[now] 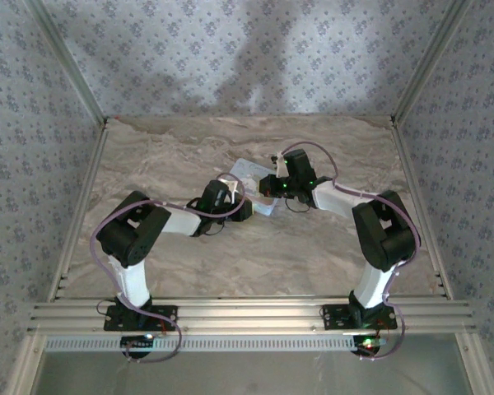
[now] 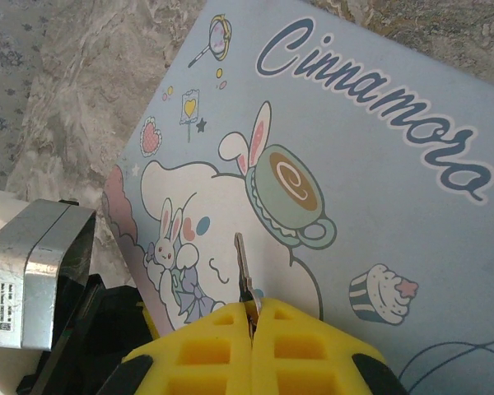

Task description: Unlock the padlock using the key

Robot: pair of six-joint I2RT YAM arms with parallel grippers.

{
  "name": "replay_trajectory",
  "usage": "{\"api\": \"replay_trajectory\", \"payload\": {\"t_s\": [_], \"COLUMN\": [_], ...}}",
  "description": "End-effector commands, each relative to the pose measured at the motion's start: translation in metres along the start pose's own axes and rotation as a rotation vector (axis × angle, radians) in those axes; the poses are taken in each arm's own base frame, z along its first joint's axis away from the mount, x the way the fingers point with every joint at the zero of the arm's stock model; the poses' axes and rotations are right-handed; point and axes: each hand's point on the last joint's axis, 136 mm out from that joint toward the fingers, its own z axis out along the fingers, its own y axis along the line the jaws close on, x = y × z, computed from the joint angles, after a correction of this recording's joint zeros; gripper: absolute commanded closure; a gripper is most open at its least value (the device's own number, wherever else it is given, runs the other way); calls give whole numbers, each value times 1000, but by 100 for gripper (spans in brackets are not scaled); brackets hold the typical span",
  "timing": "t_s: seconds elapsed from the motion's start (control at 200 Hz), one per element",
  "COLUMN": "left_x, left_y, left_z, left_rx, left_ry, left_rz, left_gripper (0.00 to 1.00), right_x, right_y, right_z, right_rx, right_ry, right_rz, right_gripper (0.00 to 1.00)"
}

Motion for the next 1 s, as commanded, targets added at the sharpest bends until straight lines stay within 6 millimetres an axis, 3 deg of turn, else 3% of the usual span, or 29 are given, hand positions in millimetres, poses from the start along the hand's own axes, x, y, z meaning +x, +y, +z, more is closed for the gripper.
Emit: {"api": "replay_trajectory", "payload": {"t_s": [0.0, 0.2, 0.305, 0.645, 0.994], "left_x": [-20, -22, -23, -27, -27], "left_y": [-24, -40, -49, -64, -76], "left_z": [-6, -15, -23, -42, -44], "left_rx": [58, 101, 108, 103, 156], "left_ry": [-31, 22, 60, 145, 203], "left_rz": [-27, -109, -130, -221, -374], "left_gripper": [79, 82, 83, 85, 86], "right_x": [27, 3, 3, 38, 76], "right_y": [2, 18, 18, 20, 19], "right_z": [-1, -28, -46, -84, -86], "right_rx": [15, 17, 32, 52, 62], "right_ry": [81, -45, -100, -188, -242], "right_rz": [-2, -134, -190, -330, -391], "right_gripper": [97, 97, 97, 97, 97]}}
